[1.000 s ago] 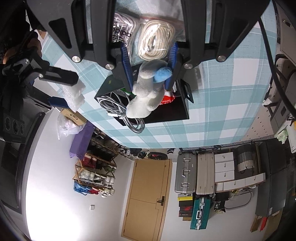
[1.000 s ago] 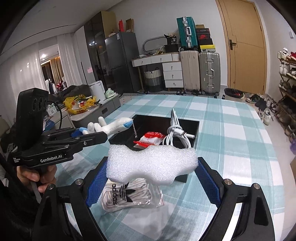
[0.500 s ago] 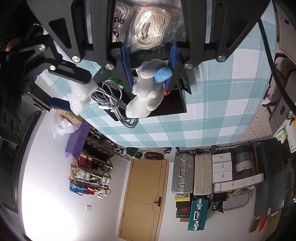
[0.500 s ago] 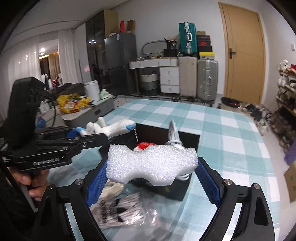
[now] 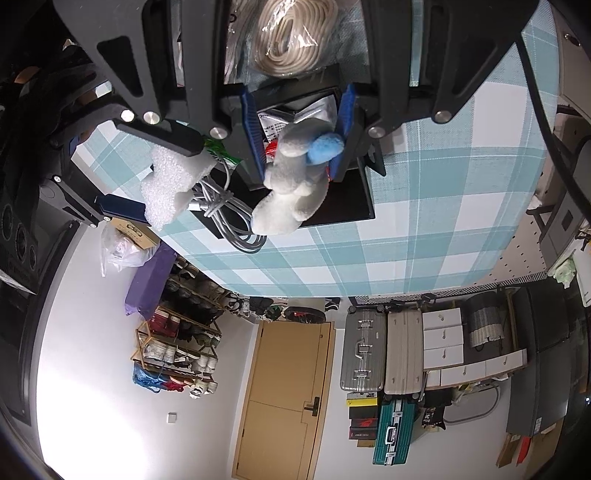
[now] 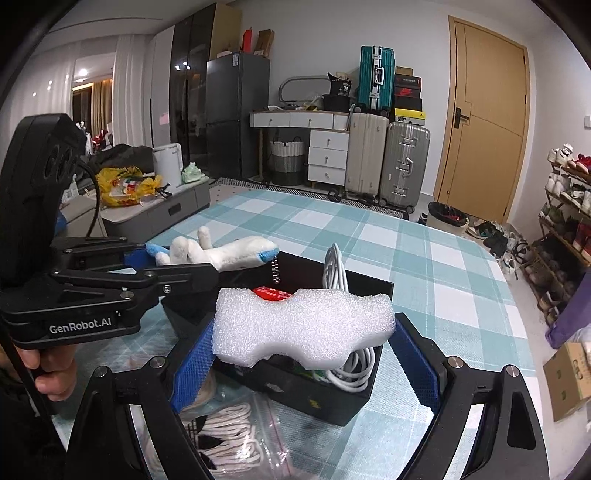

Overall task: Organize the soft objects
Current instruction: 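Carry the plush toy and foam piece over the black box, then release the plush toy and foam into the box and withdraw both grippers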

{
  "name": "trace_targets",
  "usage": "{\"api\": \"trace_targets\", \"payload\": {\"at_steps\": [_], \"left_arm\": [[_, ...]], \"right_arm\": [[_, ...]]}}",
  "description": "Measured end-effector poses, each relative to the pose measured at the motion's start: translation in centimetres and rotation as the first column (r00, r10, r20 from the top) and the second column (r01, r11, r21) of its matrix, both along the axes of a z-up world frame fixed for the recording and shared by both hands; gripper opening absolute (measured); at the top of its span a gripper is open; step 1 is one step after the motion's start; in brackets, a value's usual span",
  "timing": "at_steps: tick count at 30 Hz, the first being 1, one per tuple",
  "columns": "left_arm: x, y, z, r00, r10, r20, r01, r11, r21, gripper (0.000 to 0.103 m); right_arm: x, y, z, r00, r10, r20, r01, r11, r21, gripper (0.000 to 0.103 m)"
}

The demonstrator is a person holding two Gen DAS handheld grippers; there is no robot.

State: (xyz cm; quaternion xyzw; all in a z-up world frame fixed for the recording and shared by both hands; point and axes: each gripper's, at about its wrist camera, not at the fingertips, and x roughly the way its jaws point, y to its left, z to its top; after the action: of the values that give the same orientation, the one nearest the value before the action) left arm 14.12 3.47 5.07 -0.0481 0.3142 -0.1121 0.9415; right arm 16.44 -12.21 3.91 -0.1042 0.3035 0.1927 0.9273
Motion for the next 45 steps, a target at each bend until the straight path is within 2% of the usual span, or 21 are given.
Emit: {"api": "trace_targets", "payload": {"at_steps": [13,15,18,23,31,34,41,44,45], "left_arm": [[1.4,0.5,-0.9,1.000,0.008,-0.013,-0.009,1.000,-0.013,0.033],[1.5,0.6,-0.9,1.000,0.009,-0.014,-0.009,1.000,-0.015,0.034],[1.5,0.5,-0.9,1.000,0.004,-0.012,-0.004,1.000,-0.011,0.034],[1.6,0.4,-1.0,1.000,-0.002,-0.012,0.002,1.000,-0.011,0.034],[1.5,0.4,-0.7,1.000,0.002,-0.007,-0.002,1.000,-0.014,0.034],[1.5,0.6,-0.7,1.000,0.004,-0.008,-0.004,1.000,-0.014,0.034],[1.8,0.0,-1.0,1.000,-0.011,-0.019,0.011,1.000,-0.001,0.035],[1.9,-0.3,-1.1,1.000,-0.007,-0.028,0.007,1.000,0.007,0.038],[1.9,-0.4,-1.0,0.999,-0.004,-0.032,0.004,1.000,0.009,0.049]], "right_arm": [[2.3,1.9,-1.0,0.999,0.000,0.033,0.004,0.993,-0.114,0.091],[2.4,2.0,-1.1,0.999,0.002,0.032,0.002,0.991,-0.131,0.094],[2.0,1.3,-0.9,0.999,-0.005,0.036,0.009,0.995,-0.099,0.101],[1.6,0.2,-0.9,1.000,-0.023,0.016,0.025,0.997,-0.073,0.102],[2.2,1.7,-1.3,1.000,0.013,0.015,-0.011,0.993,-0.114,0.102],[2.3,2.0,-1.4,0.999,0.037,0.005,-0.036,0.995,-0.094,0.102],[1.4,0.5,-0.6,1.000,0.012,0.020,-0.010,0.998,-0.070,0.102],[1.1,0.0,-0.3,1.000,0.000,0.027,0.002,0.998,-0.066,0.102],[1.0,-0.2,-0.3,1.000,-0.004,0.026,0.006,0.998,-0.066,0.102]]}}
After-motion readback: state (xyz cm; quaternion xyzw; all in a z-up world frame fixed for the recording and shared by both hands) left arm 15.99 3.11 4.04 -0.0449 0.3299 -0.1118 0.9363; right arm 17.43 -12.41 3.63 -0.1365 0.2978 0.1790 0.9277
